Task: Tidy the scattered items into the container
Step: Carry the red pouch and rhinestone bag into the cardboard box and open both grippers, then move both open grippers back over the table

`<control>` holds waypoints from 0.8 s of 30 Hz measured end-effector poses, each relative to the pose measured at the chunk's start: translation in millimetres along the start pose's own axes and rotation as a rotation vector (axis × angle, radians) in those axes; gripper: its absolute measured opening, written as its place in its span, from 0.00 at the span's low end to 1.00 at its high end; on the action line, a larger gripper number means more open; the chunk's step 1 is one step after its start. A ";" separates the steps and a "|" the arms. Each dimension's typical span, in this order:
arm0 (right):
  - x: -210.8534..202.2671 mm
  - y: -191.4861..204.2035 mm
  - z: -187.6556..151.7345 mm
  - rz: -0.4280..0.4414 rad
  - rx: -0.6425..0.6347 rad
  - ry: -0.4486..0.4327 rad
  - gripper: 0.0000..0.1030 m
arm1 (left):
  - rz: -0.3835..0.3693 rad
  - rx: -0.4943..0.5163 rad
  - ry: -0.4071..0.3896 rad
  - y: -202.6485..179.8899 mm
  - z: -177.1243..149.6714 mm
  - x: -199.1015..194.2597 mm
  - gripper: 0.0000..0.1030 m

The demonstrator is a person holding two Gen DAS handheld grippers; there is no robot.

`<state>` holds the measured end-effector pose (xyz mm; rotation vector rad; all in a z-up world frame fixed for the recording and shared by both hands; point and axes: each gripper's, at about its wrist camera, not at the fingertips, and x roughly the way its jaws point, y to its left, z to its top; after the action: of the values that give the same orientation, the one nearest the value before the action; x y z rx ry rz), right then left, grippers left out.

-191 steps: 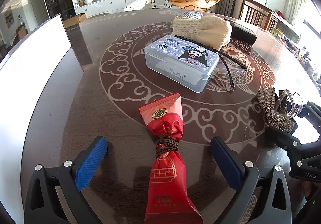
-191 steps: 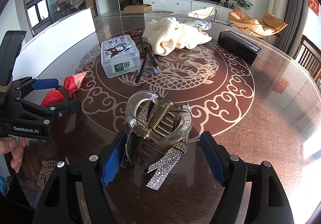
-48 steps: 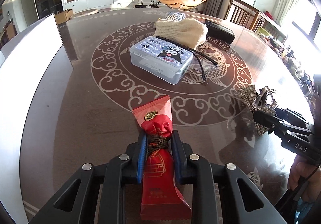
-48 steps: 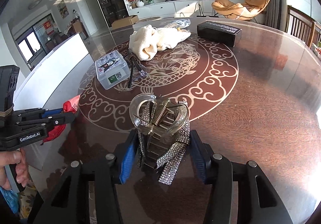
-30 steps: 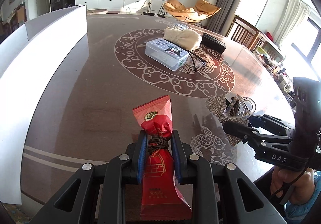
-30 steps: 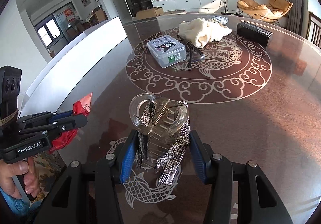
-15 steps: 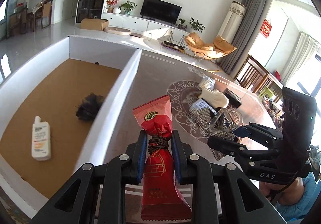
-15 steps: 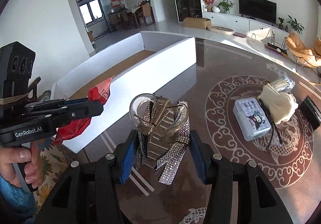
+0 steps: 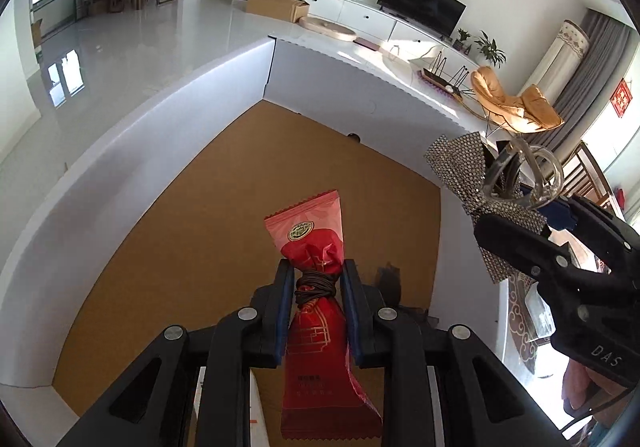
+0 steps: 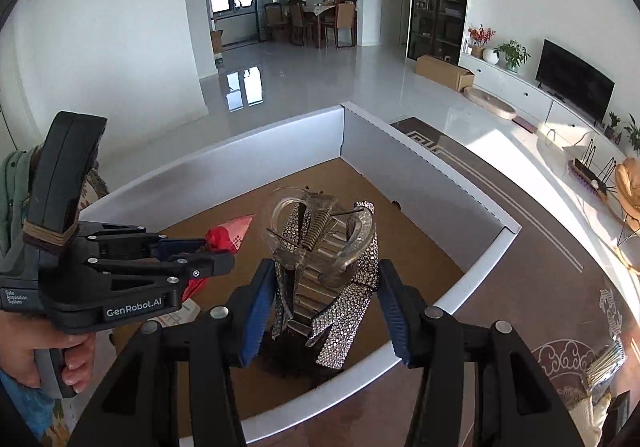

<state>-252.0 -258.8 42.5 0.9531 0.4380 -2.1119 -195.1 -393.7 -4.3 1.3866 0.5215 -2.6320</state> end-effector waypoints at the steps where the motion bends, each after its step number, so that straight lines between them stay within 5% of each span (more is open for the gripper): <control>1: 13.0 -2.2 3.6 -0.007 0.007 0.024 0.50 | 0.004 -0.004 0.018 2.8 1.9 8.5 0.22; 8: 69.4 -25.4 7.7 -0.019 0.115 0.114 0.52 | 0.061 -0.021 0.104 15.2 5.1 53.9 0.25; 9: 74.9 -29.1 8.4 -0.006 0.133 0.135 0.57 | 0.083 -0.029 0.121 17.0 4.6 59.3 0.35; 10: 76.8 -32.6 8.8 0.002 0.153 0.140 0.59 | 0.103 -0.039 0.141 19.1 4.5 64.5 0.62; 12: 70.0 -36.8 9.5 0.004 0.175 0.105 0.63 | 0.124 -0.059 0.149 22.4 1.1 67.2 0.87; 19: 22.8 -43.4 -2.7 0.020 0.183 -0.017 0.65 | 0.151 -0.065 0.051 11.9 4.2 30.0 0.87; 24: -44.0 -57.4 -61.7 -0.008 0.199 -0.135 0.66 | 0.083 0.059 -0.112 -57.1 -4.3 -38.4 0.87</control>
<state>-246.7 -164.2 34.5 0.9126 0.1662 -2.2412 -184.9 -340.9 38.9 1.2391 0.3679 -2.6585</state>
